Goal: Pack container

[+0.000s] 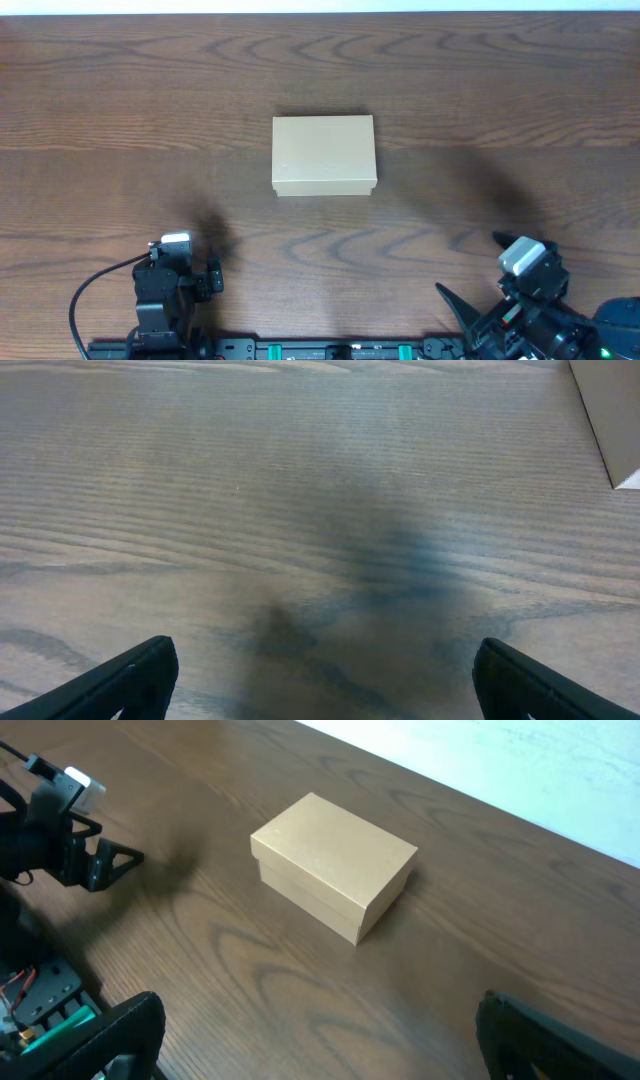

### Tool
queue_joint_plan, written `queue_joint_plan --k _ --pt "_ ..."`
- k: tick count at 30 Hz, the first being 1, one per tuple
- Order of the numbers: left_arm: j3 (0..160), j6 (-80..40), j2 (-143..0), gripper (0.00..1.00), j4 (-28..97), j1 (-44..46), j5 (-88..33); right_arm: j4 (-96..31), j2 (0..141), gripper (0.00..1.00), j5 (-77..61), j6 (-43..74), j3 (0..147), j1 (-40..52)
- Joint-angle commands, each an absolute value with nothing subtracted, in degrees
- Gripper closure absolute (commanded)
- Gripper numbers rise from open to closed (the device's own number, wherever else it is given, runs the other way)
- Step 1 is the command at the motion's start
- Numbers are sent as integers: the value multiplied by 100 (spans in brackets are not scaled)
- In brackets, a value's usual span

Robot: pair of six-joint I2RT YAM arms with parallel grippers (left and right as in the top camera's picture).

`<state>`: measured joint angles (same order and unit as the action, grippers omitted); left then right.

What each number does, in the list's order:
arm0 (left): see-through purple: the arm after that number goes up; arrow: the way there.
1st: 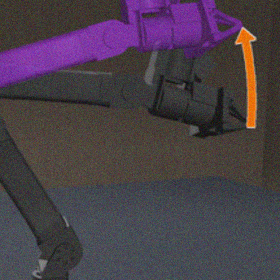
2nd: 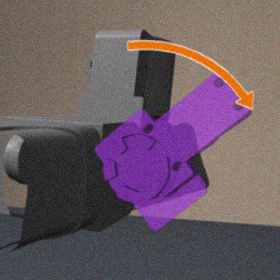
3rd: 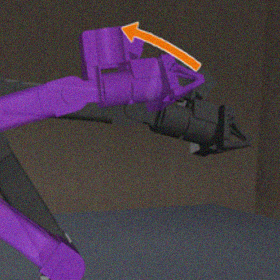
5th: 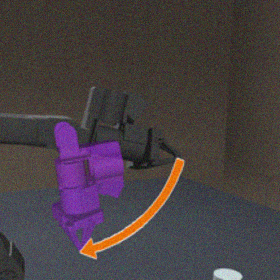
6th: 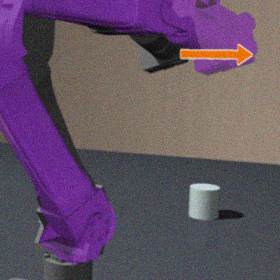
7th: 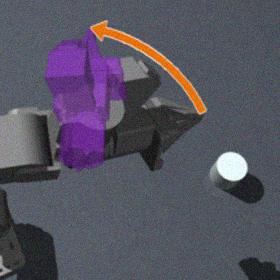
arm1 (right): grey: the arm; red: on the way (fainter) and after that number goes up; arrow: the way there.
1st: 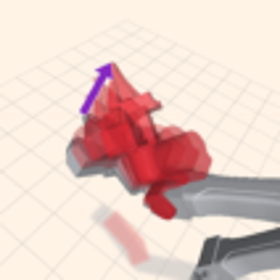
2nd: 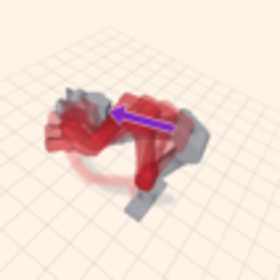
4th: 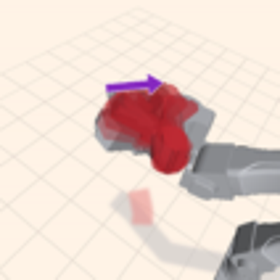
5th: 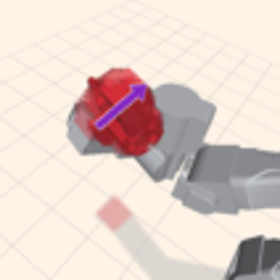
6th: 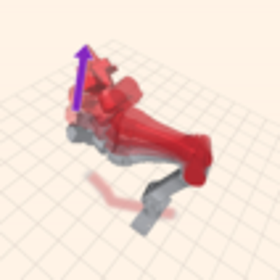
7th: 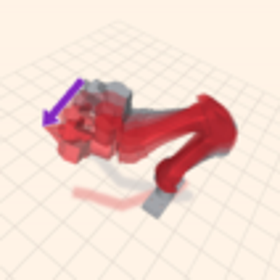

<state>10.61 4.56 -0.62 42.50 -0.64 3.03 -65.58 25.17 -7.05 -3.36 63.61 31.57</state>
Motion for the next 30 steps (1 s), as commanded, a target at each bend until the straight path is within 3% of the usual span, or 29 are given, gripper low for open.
queue_joint_plan --k 1,13,22,30 --pt "1020 517 -21 5 4397 -71 338 -6565 2528 1 -731 -261 6346 3105" --pt "1020 517 -21 5 4397 -71 338 -6482 2475 1 -228 -427 5988 2648" --pt "1020 517 -21 5 4397 -71 340 -5411 1551 1 -228 -1149 4150 1415" --pt "1020 517 -21 5 4397 -71 338 -5162 397 1 -189 -1120 2742 617"
